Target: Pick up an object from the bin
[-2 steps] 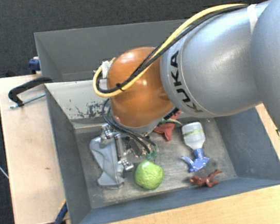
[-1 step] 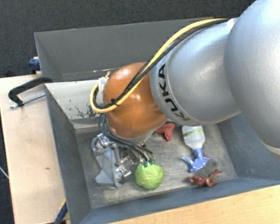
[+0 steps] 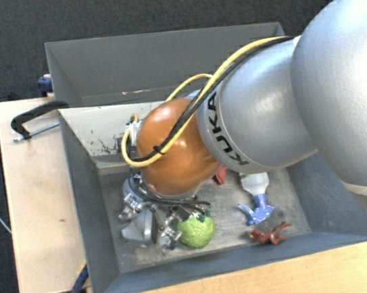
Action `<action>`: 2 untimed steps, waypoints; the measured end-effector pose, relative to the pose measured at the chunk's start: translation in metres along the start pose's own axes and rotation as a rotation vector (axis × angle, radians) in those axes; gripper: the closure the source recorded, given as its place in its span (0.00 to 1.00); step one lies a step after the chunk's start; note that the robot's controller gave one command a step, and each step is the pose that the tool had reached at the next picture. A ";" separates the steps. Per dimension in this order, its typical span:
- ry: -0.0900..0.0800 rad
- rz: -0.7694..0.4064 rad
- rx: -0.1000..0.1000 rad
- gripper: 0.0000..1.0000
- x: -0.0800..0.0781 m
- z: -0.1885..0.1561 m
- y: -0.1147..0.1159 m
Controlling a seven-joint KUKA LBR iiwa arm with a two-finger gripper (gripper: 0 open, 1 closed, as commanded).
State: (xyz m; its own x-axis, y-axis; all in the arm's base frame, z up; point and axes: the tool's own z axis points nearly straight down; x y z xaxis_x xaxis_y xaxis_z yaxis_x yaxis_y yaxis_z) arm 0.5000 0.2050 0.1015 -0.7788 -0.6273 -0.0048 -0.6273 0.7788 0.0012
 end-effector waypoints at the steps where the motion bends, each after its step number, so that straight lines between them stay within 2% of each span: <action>1: -0.004 -0.152 0.000 0.00 0.005 -0.006 -0.014; 2: -0.004 0.065 0.000 0.00 -0.001 -0.007 -0.017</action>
Offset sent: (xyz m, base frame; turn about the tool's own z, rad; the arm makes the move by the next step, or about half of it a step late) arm 0.0198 -0.0072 0.0047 -0.2375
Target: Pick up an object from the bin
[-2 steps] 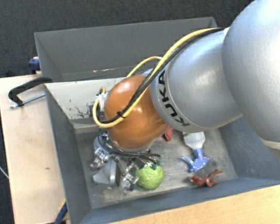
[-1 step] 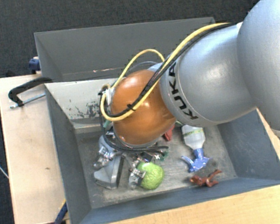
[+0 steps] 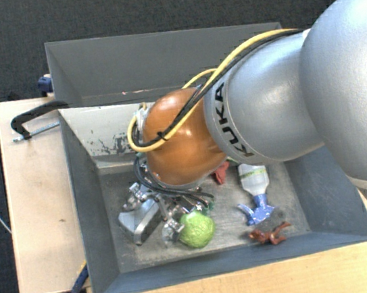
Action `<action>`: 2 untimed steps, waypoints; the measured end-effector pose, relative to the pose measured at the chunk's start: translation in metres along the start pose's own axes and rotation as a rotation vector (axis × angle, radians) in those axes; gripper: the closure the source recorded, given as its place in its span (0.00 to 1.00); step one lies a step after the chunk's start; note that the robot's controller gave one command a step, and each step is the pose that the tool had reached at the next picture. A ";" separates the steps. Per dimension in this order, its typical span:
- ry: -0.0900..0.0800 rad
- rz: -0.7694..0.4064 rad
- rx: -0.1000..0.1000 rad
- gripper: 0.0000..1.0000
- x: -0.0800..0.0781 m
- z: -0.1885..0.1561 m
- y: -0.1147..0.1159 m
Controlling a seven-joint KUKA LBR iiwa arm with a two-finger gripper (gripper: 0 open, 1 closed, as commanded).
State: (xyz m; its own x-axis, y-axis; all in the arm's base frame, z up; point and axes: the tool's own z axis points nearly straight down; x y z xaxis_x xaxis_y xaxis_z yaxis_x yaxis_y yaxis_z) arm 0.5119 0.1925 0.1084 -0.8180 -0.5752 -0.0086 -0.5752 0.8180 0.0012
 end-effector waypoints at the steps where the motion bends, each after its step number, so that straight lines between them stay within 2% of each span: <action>1: 0.000 -0.270 0.001 0.00 -0.012 0.006 0.009; 2: 0.004 -0.427 -0.001 0.00 0.000 -0.008 0.000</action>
Offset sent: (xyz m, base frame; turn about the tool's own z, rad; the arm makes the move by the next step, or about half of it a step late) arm -0.0072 -0.0257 0.0283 -0.1307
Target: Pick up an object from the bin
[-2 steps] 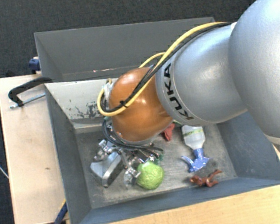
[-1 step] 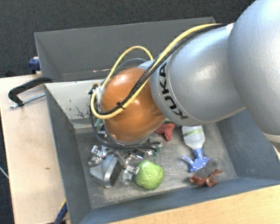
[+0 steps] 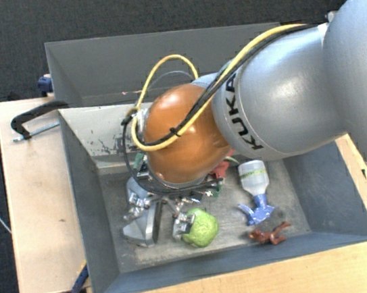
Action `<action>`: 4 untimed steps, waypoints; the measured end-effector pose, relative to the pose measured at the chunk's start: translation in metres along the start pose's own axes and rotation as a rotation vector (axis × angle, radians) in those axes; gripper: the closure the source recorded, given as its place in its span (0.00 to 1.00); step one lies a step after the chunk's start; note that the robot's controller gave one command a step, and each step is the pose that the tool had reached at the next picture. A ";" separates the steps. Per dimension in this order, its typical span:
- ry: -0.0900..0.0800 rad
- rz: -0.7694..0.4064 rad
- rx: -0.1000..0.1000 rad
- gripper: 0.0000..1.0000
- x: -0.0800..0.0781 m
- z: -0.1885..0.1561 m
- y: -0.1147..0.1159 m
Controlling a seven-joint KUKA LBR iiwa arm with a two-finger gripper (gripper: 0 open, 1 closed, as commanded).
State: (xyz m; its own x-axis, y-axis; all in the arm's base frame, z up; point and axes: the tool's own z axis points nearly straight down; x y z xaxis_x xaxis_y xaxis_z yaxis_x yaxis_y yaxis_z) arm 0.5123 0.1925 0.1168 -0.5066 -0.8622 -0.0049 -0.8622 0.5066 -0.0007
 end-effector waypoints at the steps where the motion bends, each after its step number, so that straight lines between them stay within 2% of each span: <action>1: -0.005 0.262 0.002 0.00 -0.008 -0.001 -0.019; 2: 0.000 0.106 0.003 0.00 -0.013 0.004 -0.015; 3: -0.005 -0.061 0.001 1.00 -0.010 0.027 -0.090; 4: -0.005 -0.062 0.000 1.00 -0.011 0.027 -0.090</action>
Offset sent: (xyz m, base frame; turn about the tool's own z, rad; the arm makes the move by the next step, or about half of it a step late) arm 0.0024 0.0232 -0.0158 -0.3774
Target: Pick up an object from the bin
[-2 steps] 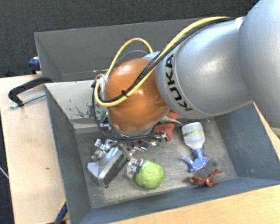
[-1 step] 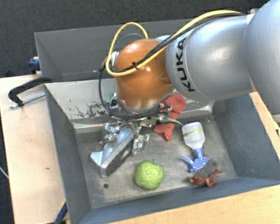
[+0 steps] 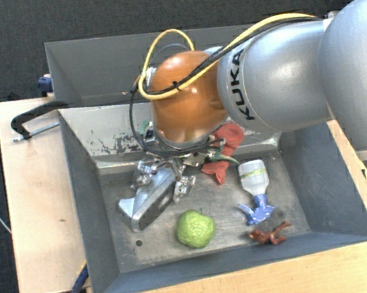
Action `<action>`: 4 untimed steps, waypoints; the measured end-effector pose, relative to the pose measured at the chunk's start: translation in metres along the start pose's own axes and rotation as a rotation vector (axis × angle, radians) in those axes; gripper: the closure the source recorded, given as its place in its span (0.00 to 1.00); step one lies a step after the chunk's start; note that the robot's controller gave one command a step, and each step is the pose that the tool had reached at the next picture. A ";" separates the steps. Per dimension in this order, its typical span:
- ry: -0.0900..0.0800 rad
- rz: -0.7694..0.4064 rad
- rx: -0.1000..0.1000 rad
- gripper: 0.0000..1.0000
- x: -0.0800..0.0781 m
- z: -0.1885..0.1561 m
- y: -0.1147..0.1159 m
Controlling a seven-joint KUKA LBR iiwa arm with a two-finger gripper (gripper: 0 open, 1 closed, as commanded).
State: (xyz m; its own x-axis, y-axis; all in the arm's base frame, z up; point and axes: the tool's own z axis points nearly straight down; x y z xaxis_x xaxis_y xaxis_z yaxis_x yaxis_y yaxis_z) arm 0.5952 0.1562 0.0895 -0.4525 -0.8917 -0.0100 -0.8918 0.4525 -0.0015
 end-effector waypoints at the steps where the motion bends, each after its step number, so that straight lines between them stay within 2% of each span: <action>1: 0.010 -0.001 -0.006 1.00 0.003 -0.049 0.002; 2: 0.022 -0.176 0.009 1.00 -0.061 0.004 0.036; 3: 0.021 -0.176 0.009 1.00 -0.061 0.004 0.035; 4: 0.010 -0.177 -0.006 1.00 -0.058 -0.043 0.043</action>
Offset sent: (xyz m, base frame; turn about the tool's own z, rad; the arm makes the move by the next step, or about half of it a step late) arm -0.0122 0.0745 -0.0195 -0.1773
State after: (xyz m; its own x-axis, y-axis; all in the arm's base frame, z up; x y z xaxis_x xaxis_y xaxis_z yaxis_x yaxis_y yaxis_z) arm 0.5827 0.2267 0.1329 -0.2884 -0.9575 0.0001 -0.9575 0.2884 0.0040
